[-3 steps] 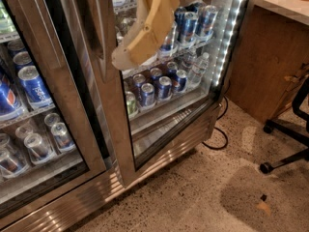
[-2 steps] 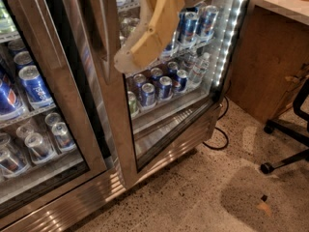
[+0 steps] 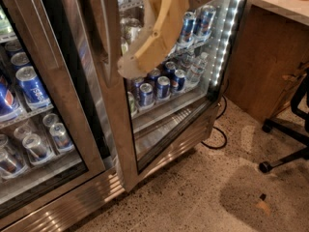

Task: Open right fridge door

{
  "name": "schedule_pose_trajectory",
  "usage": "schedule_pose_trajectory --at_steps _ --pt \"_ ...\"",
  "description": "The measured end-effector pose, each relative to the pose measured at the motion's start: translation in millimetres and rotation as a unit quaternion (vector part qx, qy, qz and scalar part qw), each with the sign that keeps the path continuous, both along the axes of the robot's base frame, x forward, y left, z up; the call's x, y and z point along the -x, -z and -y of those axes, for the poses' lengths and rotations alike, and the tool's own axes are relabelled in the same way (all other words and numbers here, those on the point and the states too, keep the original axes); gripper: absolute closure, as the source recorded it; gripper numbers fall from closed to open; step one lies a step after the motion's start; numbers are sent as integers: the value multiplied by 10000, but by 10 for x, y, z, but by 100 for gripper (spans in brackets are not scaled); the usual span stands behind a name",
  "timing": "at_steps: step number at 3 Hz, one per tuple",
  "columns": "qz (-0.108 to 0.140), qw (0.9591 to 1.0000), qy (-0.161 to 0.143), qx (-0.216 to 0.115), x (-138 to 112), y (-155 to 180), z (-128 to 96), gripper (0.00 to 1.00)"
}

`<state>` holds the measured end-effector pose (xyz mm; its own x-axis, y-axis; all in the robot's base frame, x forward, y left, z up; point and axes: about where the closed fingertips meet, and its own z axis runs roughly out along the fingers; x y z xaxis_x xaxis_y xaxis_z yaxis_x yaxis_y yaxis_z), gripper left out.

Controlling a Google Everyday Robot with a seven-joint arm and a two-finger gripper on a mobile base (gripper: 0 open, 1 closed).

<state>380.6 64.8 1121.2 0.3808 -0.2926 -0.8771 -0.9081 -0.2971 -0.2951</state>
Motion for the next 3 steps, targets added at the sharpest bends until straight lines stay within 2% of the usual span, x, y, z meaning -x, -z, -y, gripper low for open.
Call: schedule_pose_trajectory --at_steps 3 --pt "-27 10000 50 18 56 1 89 0"
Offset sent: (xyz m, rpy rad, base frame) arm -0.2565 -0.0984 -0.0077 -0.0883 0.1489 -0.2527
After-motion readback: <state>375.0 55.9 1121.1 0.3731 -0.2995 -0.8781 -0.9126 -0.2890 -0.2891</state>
